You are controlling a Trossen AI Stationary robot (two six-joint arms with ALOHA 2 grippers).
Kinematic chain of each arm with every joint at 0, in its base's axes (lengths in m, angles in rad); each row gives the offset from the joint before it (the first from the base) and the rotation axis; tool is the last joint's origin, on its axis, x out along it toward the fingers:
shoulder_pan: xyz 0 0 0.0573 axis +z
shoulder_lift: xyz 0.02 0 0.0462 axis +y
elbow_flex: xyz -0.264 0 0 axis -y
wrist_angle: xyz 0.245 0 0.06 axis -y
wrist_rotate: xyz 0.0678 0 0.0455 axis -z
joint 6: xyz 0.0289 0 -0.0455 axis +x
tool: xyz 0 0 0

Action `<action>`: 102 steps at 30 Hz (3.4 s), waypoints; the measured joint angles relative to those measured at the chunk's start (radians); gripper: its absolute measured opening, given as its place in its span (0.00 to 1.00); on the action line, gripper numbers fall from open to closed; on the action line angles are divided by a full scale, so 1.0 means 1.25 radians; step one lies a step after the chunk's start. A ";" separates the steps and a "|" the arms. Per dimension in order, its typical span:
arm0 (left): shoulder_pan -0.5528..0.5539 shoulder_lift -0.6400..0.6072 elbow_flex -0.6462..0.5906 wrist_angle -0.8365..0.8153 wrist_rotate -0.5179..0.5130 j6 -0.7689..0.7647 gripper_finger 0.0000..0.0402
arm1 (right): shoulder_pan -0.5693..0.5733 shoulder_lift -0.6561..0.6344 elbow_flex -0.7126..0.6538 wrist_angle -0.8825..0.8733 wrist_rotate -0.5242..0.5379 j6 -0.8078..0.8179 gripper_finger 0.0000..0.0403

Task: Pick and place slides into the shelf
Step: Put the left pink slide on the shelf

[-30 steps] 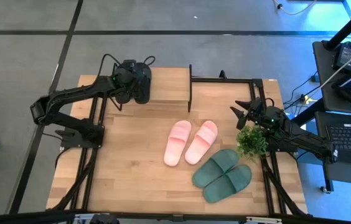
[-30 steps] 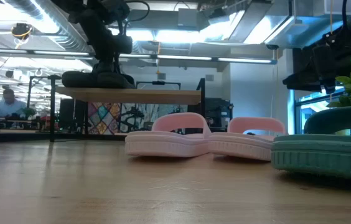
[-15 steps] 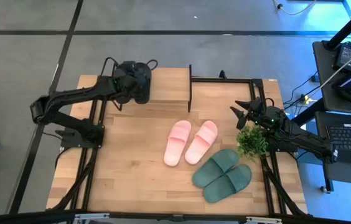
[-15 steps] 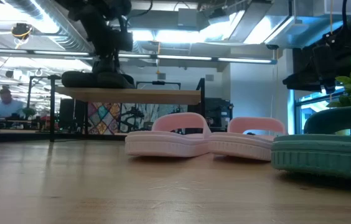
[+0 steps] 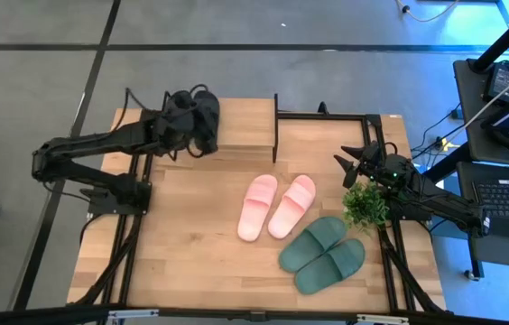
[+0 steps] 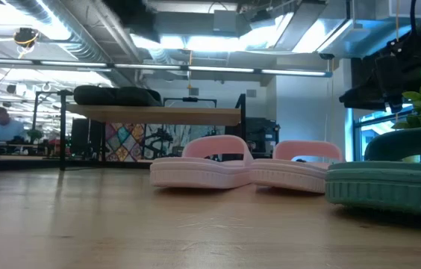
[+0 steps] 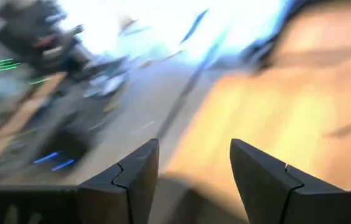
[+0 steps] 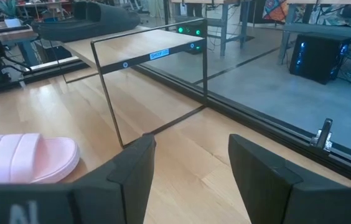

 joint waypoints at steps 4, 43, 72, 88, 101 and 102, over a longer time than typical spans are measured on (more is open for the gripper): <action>-0.055 -0.008 0.030 0.009 0.139 -0.100 0.47 | 0.000 0.000 0.000 0.000 0.000 -0.025 0.51; -0.422 0.541 0.036 0.110 -0.049 -0.101 0.47 | 0.000 0.000 0.000 0.001 0.000 -0.084 0.51; -0.328 0.614 0.036 0.144 0.005 -0.249 0.11 | 0.000 0.000 0.000 0.000 0.000 -0.083 0.51; -0.335 0.509 0.296 -0.240 0.030 -0.292 0.01 | 0.000 0.000 0.000 -0.001 0.000 -0.084 0.51; -0.248 0.433 0.522 -0.484 -0.329 -0.335 0.01 | 0.000 0.000 0.000 -0.001 0.000 -0.084 0.51; -0.227 0.433 0.522 -0.482 -0.329 -0.339 0.01 | 0.000 0.000 0.000 -0.001 0.000 -0.083 0.51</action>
